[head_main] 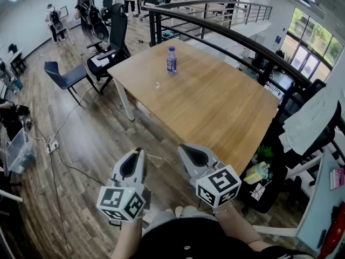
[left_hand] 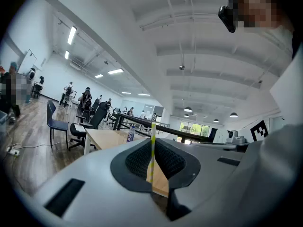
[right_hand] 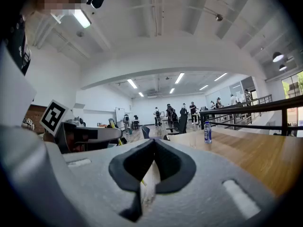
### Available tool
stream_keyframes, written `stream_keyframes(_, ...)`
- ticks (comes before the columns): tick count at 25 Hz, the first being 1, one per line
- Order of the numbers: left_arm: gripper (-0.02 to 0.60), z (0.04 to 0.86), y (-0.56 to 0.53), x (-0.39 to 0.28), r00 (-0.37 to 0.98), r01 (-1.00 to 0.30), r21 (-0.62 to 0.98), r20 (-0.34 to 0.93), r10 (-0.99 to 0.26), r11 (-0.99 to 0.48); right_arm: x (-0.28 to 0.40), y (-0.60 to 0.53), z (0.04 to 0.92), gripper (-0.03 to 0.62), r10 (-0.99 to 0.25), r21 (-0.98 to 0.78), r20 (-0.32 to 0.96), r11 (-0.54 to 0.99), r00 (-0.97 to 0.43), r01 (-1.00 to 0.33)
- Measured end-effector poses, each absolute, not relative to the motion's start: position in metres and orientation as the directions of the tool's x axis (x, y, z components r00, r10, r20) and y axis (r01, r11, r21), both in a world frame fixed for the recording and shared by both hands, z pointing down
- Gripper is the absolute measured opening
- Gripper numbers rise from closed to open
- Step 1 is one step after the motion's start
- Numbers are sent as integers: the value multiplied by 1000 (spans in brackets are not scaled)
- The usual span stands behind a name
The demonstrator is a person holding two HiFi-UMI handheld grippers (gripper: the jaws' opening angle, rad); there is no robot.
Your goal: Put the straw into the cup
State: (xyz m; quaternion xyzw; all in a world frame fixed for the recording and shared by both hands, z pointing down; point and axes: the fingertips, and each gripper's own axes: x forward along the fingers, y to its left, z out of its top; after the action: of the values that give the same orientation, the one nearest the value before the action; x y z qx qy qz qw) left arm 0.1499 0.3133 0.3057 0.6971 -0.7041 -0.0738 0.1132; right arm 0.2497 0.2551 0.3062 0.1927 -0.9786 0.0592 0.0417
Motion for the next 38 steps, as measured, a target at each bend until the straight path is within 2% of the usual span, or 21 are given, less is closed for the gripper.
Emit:
stream_keyframes(11,35,309,310,148,-4,-963,268,65,-998,21,246,251,317,-2,-367,-124,124,916,-922,-381)
stream_keyframes(15,35,306,308,151,3,-965,263,52,-999,11,247,250,314,-2,-375,-174,80,907,-924,-383)
stream_keyframes(31,35,326,286,187,-25,-956,292,53,-998,40,284,233,329,-2,-352,-196,76,912,-933,-360)
stream_keyframes(38,35,337,278,170,-48,-946,319,62,-997,65,267,219,341,-2,-327,-213,95,916,-940,-340)
